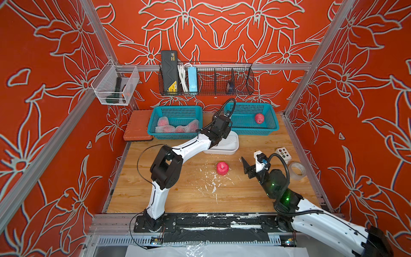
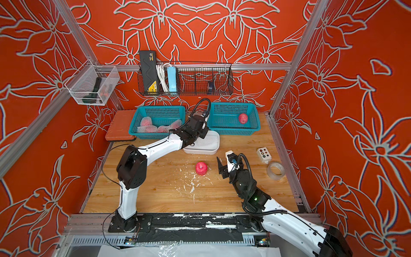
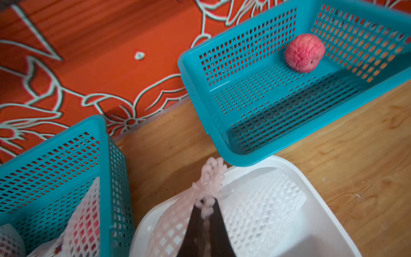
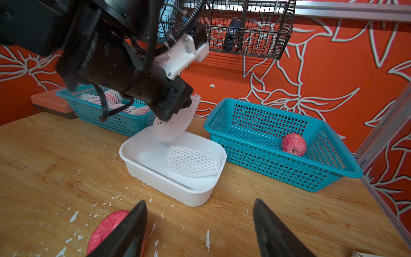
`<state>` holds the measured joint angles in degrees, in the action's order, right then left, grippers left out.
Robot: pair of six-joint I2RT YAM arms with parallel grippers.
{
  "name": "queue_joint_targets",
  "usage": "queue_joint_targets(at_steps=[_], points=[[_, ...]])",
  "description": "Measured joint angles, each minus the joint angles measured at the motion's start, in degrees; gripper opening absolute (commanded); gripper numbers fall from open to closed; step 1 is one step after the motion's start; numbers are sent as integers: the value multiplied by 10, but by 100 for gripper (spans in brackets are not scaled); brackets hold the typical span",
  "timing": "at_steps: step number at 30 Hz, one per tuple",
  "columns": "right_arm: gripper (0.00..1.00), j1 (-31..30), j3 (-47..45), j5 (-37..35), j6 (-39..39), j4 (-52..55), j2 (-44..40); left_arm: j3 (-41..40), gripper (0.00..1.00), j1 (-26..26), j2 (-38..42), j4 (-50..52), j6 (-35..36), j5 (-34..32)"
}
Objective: Remove foam nets from apples
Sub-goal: Place the foam net into the storage box.
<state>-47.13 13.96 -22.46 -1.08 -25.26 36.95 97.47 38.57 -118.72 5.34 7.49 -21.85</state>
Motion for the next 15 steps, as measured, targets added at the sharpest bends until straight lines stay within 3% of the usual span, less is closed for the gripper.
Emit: queue_joint_targets(at_steps=[7, 9, 12, 15], points=[[75, 0, 0, 0, 0, 0, -8, 28, 5, 25, -56, 28, 3, -7], [75, 0, 0, 0, 0, 0, -8, 27, 16, 28, -57, 29, -5, 10], [75, 0, -1, 0, 0, 0, -10, 27, 19, 31, -58, 27, -18, 33], [75, 0, -2, 0, 0, 0, -14, 31, 28, 31, -69, 26, -29, 53]])
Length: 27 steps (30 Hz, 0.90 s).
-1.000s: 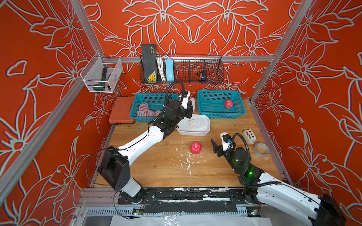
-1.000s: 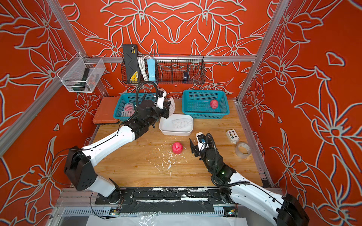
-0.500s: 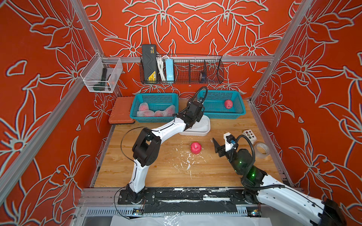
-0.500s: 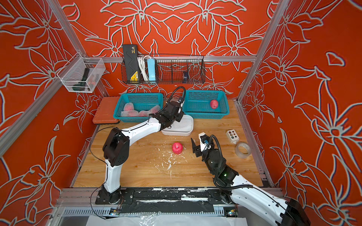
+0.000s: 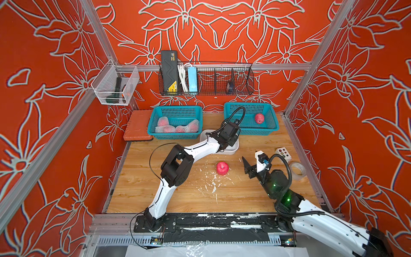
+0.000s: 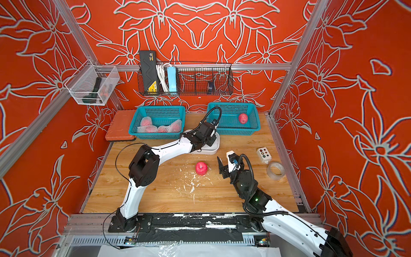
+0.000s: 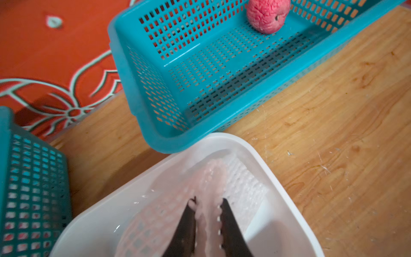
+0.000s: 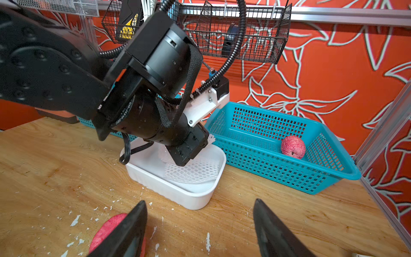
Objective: Remove foam nets from apples
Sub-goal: Place the foam net into the storage box.
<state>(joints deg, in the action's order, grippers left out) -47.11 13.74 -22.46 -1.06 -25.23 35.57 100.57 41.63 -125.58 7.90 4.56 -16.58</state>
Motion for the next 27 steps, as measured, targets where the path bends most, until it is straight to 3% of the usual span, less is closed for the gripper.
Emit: queue_joint_targets(at_steps=[2, 8, 11, 13, 27], points=[[75, 0, -1, 0, 0, 0, -2, 9, 41, 0, -14, 0, -3, 10], [75, 0, -1, 0, 0, 1, -4, 13, 49, 0, -44, 1, -14, 45], [75, 0, -1, 0, 0, 3, -4, 9, 56, 0, -44, -7, -20, 65], [75, 0, -1, 0, 0, 4, -4, 7, 66, 0, -44, -11, -24, 78], [75, 0, -2, 0, 0, 5, 0, -33, 88, -12, -5, -34, -34, 143]])
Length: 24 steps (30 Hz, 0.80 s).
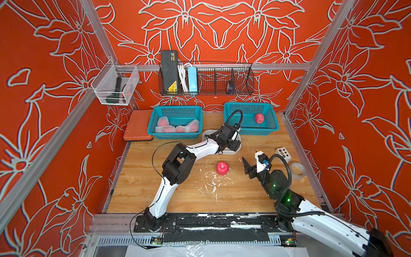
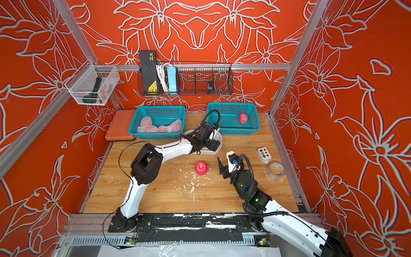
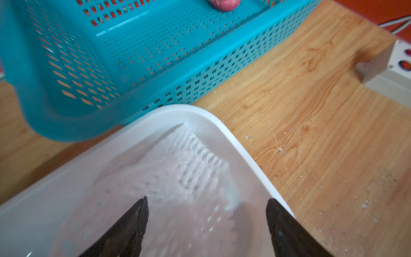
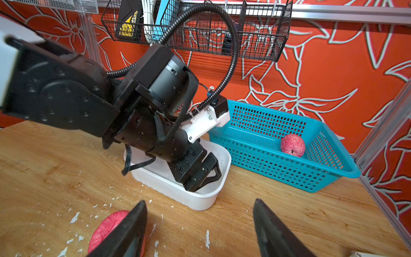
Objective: Remove foam nets from apples
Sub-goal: Place the foam net into the storage box.
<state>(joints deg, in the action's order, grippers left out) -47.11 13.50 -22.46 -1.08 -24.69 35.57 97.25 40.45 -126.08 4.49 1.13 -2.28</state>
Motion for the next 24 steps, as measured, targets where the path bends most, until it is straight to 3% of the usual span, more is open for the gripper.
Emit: queue_joint_targets(at_steps=[5, 12, 18, 24], points=[[75, 0, -1, 0, 0, 0, 4, -4, 97, -1, 52, -1, 3, 2], [76, 0, -1, 0, 0, 0, 8, -72, 98, -2, 176, -29, -3, 21], [83, 8, 12, 41, -1, 21, 46, -295, 97, -11, 383, -120, -41, 30], [85, 10, 150, 190, -33, 146, 165, -634, 98, -50, 659, -222, -98, 51]])
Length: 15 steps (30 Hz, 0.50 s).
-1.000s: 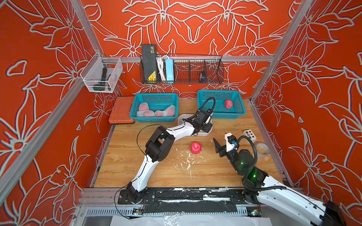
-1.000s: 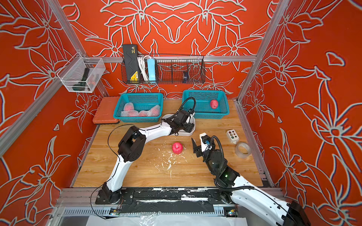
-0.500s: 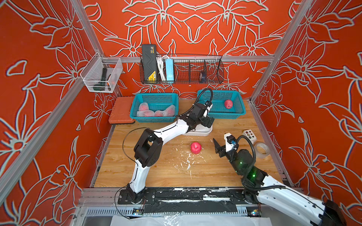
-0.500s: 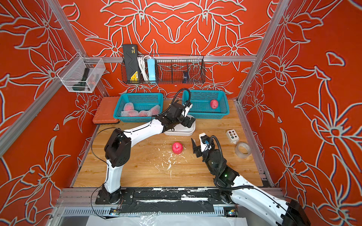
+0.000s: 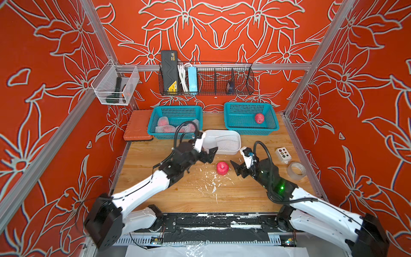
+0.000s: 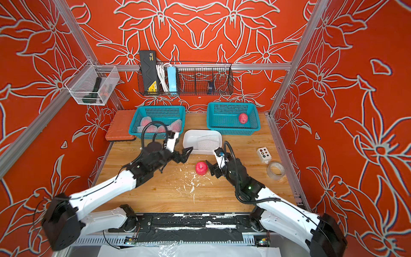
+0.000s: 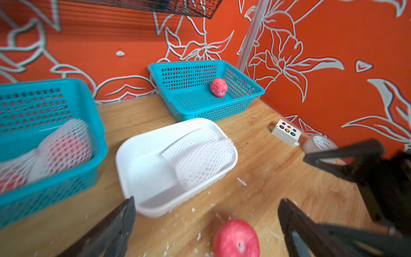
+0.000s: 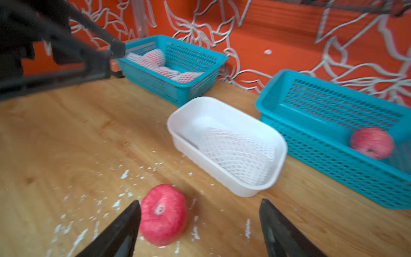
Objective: Remove foam nets from apples
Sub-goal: Place the foam net into the storage box, then pick up the apple from the center of the board.
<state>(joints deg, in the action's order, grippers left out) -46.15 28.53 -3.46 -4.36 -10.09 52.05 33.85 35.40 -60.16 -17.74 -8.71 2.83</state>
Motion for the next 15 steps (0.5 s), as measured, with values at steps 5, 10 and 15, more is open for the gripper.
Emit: queue_joint_targets(at_steps=[5, 10, 15], points=[[89, 0, 85, 76, -22, 82, 114, -194, 98, 1, 203, -8, -31, 30], [90, 0, 157, 92, -28, 159, 252, -259, 98, 3, 302, 8, -53, 55], [89, 0, 193, 93, -30, 189, 345, -264, 98, 4, 307, 9, -59, 64]])
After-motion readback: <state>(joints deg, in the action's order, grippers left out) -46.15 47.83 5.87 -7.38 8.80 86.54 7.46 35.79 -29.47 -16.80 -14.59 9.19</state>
